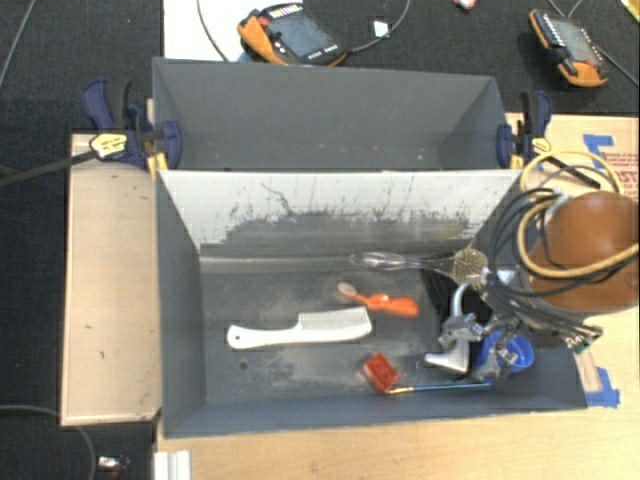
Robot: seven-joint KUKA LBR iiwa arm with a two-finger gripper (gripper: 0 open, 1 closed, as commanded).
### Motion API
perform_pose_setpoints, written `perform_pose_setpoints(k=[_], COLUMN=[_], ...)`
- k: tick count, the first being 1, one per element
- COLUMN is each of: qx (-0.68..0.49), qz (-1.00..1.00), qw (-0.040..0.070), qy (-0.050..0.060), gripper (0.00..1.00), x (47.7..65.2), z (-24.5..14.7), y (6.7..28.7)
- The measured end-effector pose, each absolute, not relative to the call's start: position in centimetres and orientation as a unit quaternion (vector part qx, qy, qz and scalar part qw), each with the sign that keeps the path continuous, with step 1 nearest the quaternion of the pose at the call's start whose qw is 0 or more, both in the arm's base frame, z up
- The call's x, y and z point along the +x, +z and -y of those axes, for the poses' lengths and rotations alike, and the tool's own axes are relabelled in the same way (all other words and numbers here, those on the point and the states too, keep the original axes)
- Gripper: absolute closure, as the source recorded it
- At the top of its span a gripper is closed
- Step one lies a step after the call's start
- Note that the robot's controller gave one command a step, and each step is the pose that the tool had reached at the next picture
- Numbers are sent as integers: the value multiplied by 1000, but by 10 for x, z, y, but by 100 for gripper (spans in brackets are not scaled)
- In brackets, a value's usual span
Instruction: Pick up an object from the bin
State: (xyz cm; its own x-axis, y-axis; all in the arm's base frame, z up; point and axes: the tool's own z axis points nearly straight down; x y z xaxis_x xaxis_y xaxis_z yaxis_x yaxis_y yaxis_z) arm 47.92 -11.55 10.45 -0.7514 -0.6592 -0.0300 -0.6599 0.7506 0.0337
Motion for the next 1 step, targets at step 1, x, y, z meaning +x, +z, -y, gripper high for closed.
perform_pose_setpoints(k=[1], qx=[-350], qz=[-936], qw=[10], qy=[20], gripper=[100], x=[480], z=[116], y=[137])
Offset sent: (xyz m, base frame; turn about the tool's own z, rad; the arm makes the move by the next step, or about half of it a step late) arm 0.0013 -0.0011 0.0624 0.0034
